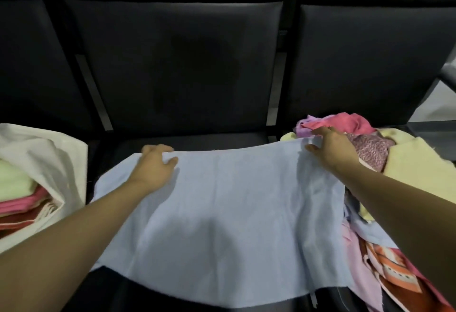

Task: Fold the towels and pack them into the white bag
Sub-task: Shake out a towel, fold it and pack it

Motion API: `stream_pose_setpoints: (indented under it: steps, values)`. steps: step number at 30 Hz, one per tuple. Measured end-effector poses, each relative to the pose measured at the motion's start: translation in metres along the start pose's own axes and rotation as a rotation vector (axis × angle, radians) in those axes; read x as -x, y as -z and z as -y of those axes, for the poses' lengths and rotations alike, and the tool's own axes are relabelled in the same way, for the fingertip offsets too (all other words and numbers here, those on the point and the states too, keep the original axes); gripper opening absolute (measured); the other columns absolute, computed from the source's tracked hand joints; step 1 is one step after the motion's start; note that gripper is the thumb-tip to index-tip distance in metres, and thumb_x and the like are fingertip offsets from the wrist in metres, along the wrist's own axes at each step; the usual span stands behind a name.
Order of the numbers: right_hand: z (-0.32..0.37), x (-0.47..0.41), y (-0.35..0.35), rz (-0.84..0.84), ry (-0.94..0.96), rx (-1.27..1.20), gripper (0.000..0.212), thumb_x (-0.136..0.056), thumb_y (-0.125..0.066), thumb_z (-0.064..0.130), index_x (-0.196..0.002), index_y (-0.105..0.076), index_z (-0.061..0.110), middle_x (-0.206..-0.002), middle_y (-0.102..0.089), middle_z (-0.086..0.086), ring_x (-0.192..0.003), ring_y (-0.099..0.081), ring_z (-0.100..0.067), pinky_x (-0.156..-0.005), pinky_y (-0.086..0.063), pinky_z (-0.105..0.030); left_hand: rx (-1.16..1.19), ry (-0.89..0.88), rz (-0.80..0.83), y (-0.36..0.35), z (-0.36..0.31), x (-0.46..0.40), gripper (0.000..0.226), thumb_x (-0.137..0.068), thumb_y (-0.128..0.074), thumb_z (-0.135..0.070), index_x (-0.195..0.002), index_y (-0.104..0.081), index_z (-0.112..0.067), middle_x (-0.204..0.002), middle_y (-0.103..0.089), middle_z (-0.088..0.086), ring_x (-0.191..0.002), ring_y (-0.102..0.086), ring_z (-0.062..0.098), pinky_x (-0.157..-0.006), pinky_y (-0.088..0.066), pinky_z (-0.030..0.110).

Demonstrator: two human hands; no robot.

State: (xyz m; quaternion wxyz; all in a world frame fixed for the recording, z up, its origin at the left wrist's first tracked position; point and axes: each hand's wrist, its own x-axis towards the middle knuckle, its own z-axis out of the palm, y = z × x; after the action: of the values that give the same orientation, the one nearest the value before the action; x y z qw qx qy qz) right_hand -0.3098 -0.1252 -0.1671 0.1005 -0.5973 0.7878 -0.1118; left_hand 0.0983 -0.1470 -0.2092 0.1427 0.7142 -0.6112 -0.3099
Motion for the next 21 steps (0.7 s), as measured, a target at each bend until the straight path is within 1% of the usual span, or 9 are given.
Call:
stream_pose_setpoints:
  steps: [4, 6, 9, 12, 14, 16, 18, 19, 21]
  values:
    - [-0.013, 0.016, 0.008, 0.062, 0.022, 0.035, 0.038, -0.091, -0.071, 0.032, -0.124, -0.066, 0.014, -0.134, -0.055, -0.012, -0.12, -0.054, -0.034, -0.1, -0.043, -0.041, 0.2, -0.08, 0.188, -0.054, -0.065, 0.039, 0.014, -0.096, -0.066, -0.036, -0.102, -0.07, -0.023, -0.102, -0.07, -0.006, -0.096, -0.066, 0.015, -0.081, -0.052, 0.027]
    - [-0.024, 0.02, 0.013, 0.086, 0.033, 0.022, 0.033, -0.092, -0.071, 0.031, -0.121, -0.068, 0.016, -0.135, -0.056, -0.012, -0.123, -0.053, -0.032, -0.103, -0.041, -0.04, 0.321, -0.072, 0.28, -0.089, -0.098, 0.062, 0.014, -0.092, -0.071, -0.035, -0.089, -0.07, -0.022, -0.084, -0.071, -0.005, -0.076, -0.067, 0.015, -0.07, -0.053, 0.026]
    - [-0.042, 0.02, 0.021, 0.094, -0.058, -0.031, 0.03, -0.095, -0.066, 0.031, -0.122, -0.067, 0.019, -0.133, -0.058, -0.016, -0.118, -0.058, -0.033, -0.102, -0.044, -0.039, 0.462, -0.066, 0.437, -0.138, -0.142, 0.099, 0.016, -0.09, -0.074, -0.031, -0.085, -0.07, -0.016, -0.073, -0.069, -0.002, -0.056, -0.064, 0.013, -0.055, -0.051, 0.025]
    - [-0.057, 0.022, 0.028, 0.134, -0.122, -0.095, 0.031, -0.099, -0.058, 0.03, -0.129, -0.061, 0.02, -0.13, -0.057, -0.018, -0.111, -0.06, -0.034, -0.096, -0.047, -0.038, 0.545, -0.047, 0.577, -0.174, -0.184, 0.134, 0.013, -0.091, -0.074, -0.024, -0.086, -0.07, -0.012, -0.075, -0.071, 0.003, -0.057, -0.066, 0.016, -0.048, -0.049, 0.021]
    - [-0.063, 0.025, 0.028, 0.193, -0.093, -0.126, 0.031, -0.102, -0.054, 0.028, -0.132, -0.058, 0.021, -0.118, -0.06, -0.012, -0.107, -0.061, -0.031, -0.09, -0.046, -0.033, 0.551, -0.063, 0.63, -0.194, -0.205, 0.149, 0.013, -0.091, -0.073, -0.023, -0.086, -0.07, -0.011, -0.08, -0.073, 0.009, -0.061, -0.069, 0.019, -0.056, -0.057, 0.026]
    - [-0.065, 0.026, 0.026, 0.245, -0.046, -0.165, 0.033, -0.104, -0.05, 0.025, -0.136, -0.055, 0.022, -0.108, -0.059, -0.007, -0.101, -0.059, -0.026, -0.087, -0.042, -0.03, 0.404, -0.109, 0.586, -0.211, -0.218, 0.154, 0.024, -0.089, -0.075, -0.033, -0.073, -0.066, -0.018, -0.081, -0.074, 0.007, -0.067, -0.071, 0.019, -0.066, -0.06, 0.031]
    - [-0.064, 0.022, 0.023, 0.283, -0.031, -0.189, 0.034, -0.105, -0.045, 0.024, -0.138, -0.055, 0.026, -0.123, -0.06, -0.008, -0.113, -0.058, -0.028, -0.102, -0.042, -0.035, 0.157, -0.137, 0.492, -0.228, -0.219, 0.152, 0.047, -0.086, -0.074, -0.05, -0.06, -0.053, -0.016, -0.069, -0.067, 0.006, -0.063, -0.064, 0.021, -0.059, -0.048, 0.032]
    - [-0.064, 0.02, 0.021, 0.3, -0.035, -0.175, 0.034, -0.106, -0.043, 0.025, -0.136, -0.059, 0.027, -0.133, -0.06, -0.009, -0.122, -0.056, -0.03, -0.111, -0.038, -0.038, 0.062, -0.136, 0.446, -0.234, -0.217, 0.15, 0.054, -0.083, -0.073, -0.059, -0.06, -0.051, -0.014, -0.067, -0.063, 0.009, -0.064, -0.062, 0.024, -0.056, -0.04, 0.033]
    - [-0.065, 0.016, 0.017, 0.33, -0.03, -0.107, 0.037, -0.106, -0.038, 0.026, -0.128, -0.067, 0.019, -0.137, -0.059, -0.012, -0.128, -0.051, -0.034, -0.117, -0.03, -0.045, -0.027, -0.108, 0.403, -0.243, -0.212, 0.148, 0.063, -0.072, -0.073, -0.073, -0.08, -0.063, -0.011, -0.084, -0.069, 0.012, -0.083, -0.069, 0.029, -0.061, -0.043, 0.033]
